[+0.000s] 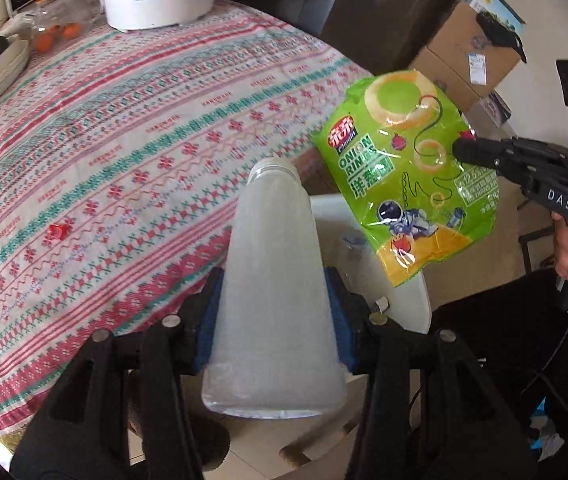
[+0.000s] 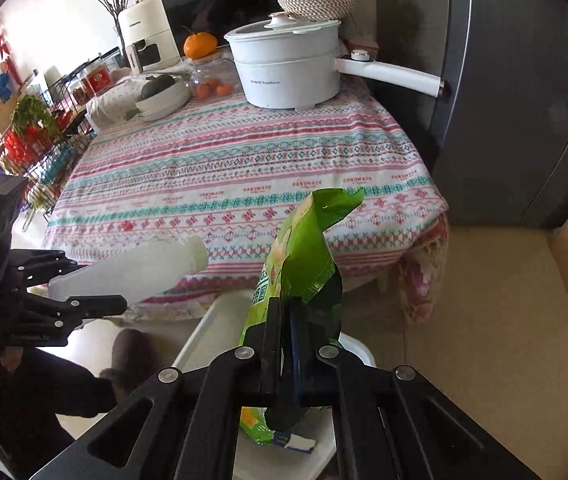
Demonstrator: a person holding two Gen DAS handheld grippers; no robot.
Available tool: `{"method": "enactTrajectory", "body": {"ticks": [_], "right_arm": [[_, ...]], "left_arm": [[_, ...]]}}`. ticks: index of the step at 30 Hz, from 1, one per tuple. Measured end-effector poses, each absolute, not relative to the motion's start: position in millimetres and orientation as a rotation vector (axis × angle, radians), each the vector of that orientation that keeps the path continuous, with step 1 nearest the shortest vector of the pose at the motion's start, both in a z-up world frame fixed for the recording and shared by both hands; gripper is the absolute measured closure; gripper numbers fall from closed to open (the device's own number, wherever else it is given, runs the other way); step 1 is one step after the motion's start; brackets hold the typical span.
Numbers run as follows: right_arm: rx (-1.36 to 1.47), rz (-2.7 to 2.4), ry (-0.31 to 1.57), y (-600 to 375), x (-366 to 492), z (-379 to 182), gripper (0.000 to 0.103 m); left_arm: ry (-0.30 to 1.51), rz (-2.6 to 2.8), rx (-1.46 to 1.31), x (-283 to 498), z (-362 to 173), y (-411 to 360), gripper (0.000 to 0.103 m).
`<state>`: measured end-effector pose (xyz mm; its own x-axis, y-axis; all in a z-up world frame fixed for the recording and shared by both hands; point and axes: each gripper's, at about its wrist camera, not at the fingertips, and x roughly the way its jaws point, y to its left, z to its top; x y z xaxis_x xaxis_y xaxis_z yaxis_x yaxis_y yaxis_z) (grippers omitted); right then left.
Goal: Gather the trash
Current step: 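Drop bottle into bin with left tool while right tool drops onion rings bag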
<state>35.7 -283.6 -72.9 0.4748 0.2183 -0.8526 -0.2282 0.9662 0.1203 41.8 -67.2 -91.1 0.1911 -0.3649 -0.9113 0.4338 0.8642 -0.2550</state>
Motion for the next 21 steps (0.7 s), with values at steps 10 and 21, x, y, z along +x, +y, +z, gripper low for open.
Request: {"method": "enactTrajectory", "body": {"ticks": [10,21], "right_arm": [[-0.046,0.27,1.124,-296.9,18.0,-104.5,0.099],[-0.088,0.31,1.149,-290.1,9.7,-113.0,0.099]], "left_arm": [[1.419,-0.66,0.287,14.4,-152.5,-134.0,0.052],[1.382,-0.65,0.285,25.6,-144.0,-132.5,0.031]]}}
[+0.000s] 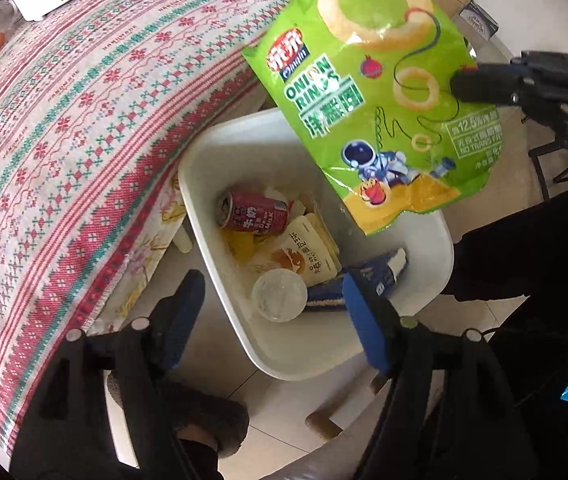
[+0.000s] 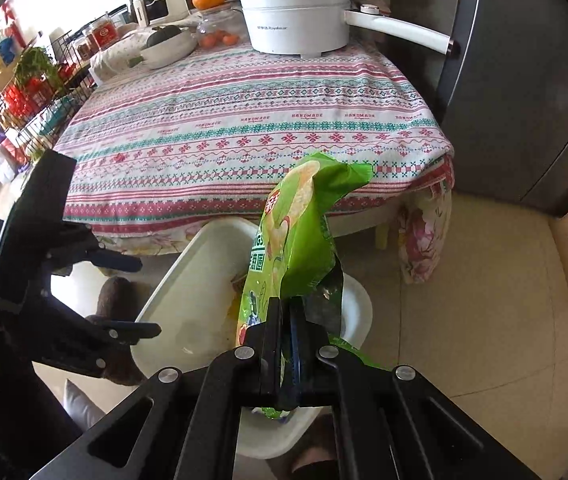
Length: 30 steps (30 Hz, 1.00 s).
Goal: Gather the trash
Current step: 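Drop bottle into bin with left tool while right tool drops onion rings bag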
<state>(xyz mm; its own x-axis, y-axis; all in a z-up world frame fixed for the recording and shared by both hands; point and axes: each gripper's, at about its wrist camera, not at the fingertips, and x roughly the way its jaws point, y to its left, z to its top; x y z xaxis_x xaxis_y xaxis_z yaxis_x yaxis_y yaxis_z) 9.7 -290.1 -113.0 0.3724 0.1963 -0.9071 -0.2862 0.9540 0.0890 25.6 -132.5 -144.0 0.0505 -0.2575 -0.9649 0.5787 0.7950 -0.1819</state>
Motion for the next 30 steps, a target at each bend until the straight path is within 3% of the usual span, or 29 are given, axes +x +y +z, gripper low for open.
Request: {"method": "enactTrajectory", "body": {"ticks": [15,17,21,30], "right_arm": [[-0.165,0.43,1.217,-257.1,0.3,-122.4,0.098],[-0.165,0.436,1.232,-256.8,0.7,-124.7,0.094],[-0.121,0.41,1.234,-262.0,3.9,-123.1,0.045],[-0.069,0.366,1.168,-267.7,6.9,-104.1,0.03]], "left_arm": [[1.322,-0.511,0.232,37.6,-126.2,-82.9,0.022],[1.314,-0.503,0.237,36.1,-123.9,-85.7,0.021],[1.297,-0.48,0.224,36.1,-121.0,-82.0,0.016],[1.231,-0.41,0.182,31.5,-103.5,-75.3,0.005]]}}
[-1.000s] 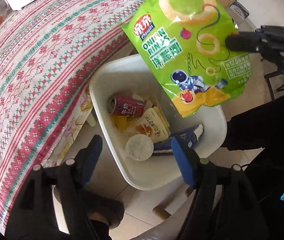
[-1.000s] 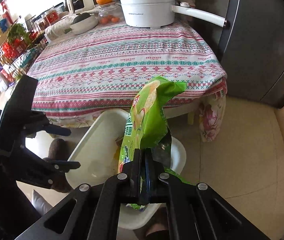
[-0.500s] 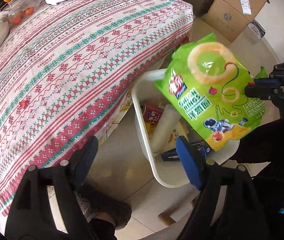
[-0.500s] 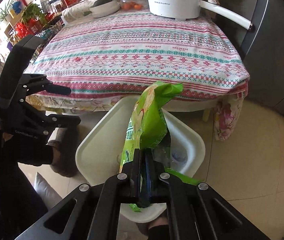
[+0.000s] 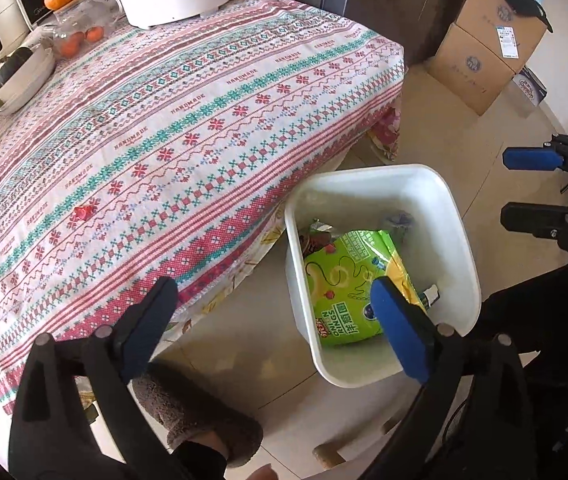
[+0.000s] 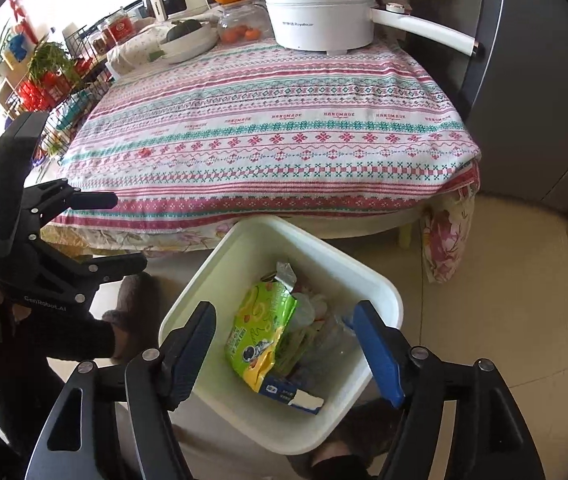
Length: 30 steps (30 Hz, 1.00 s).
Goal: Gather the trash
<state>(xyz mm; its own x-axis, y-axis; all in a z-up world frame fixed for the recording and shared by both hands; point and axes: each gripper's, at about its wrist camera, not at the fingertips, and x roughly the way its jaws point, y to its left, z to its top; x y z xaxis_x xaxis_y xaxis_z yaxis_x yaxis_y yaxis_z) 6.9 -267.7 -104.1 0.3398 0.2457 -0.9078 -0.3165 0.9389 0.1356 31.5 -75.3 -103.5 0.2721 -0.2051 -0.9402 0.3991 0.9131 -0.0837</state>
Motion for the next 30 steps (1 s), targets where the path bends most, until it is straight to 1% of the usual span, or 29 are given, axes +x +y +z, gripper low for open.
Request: {"method": "enactTrajectory", "body": {"ticks": [5,7,11,13,14,15,20,30], "right_arm": [[-0.097,0.317,1.111,-263.5,-2.6,-96.2,0.026],[-0.102,0.295,1.085,-263.6,-7.0,-93.1,0.019],[-0.083,0.252,1.019,-265.8,-17.0,-83.0,0.014],[-0.084,0.224,0.983,-266.6,-22.6,-78.0,0.007],[-0.087,0.207,0.963,-266.5,-25.7,-75.3,0.005],[-0.093,0.187,0.944,-266.6,-28.7,-72.5,0.001],[-0.127,0.081,0.853,-264.7,-43.8,-62.2,0.0],[-0.11,0.017,0.732,-265.9,-66.1,-39.7,0.0]], "left_arm": [[1.196,-0.337,0.124,24.9,-89.3,-69.6,0.003],[1.179,-0.308,0.106,20.5,-83.6,-68.4,0.001],[1.156,-0.243,0.088,9.5,-76.9,-67.9,0.001],[1.125,-0.198,0.091,2.2,-72.2,-68.3,0.001],[1.107,-0.177,0.092,-1.7,-69.6,-68.7,0.001],[1.091,-0.16,0.091,-5.4,-67.3,-69.5,0.001],[1.009,-0.1,0.073,-24.0,-55.3,-70.8,0.001],[0.889,-0.043,0.068,-39.3,-34.4,-74.6,0.001]]}}
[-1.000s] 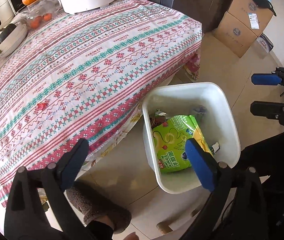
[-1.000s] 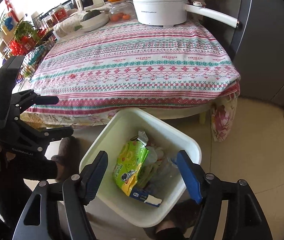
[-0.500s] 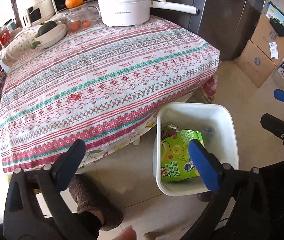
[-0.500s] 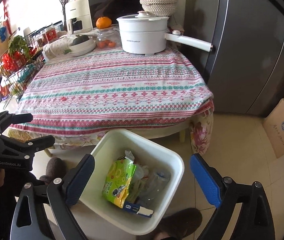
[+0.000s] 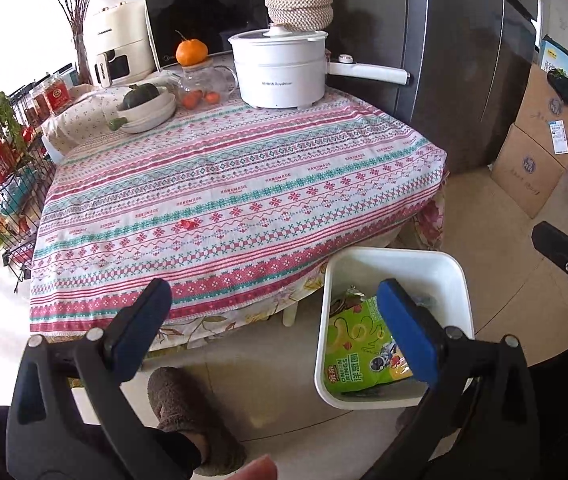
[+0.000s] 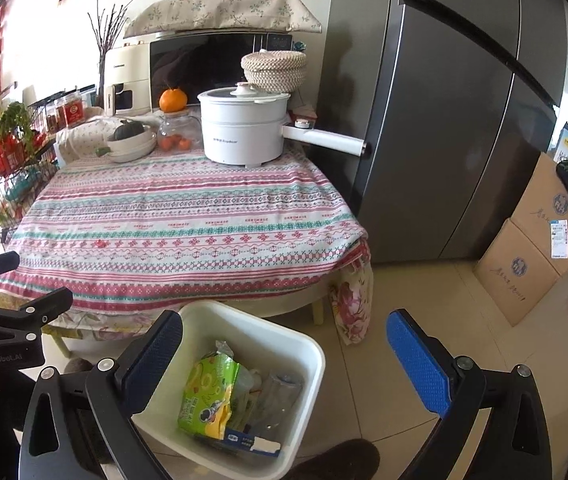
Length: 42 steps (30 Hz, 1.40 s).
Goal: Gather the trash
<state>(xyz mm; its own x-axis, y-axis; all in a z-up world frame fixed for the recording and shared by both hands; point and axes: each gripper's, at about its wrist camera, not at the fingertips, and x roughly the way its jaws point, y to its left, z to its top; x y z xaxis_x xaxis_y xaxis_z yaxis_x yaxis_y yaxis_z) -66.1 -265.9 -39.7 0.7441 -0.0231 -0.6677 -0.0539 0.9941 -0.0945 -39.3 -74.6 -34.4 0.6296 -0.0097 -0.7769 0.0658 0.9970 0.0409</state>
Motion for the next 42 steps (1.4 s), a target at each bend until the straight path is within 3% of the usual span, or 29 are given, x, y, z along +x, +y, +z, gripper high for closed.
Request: {"method": "enactTrajectory", "body": {"ticks": [42], "right_arm": [[-0.079,-0.057,0.701,-277.4,-70.5,-37.5,0.0]], "left_arm": [[0.88,-0.107,0.027,-43.7,-35.3,-85.3,0.001]]}}
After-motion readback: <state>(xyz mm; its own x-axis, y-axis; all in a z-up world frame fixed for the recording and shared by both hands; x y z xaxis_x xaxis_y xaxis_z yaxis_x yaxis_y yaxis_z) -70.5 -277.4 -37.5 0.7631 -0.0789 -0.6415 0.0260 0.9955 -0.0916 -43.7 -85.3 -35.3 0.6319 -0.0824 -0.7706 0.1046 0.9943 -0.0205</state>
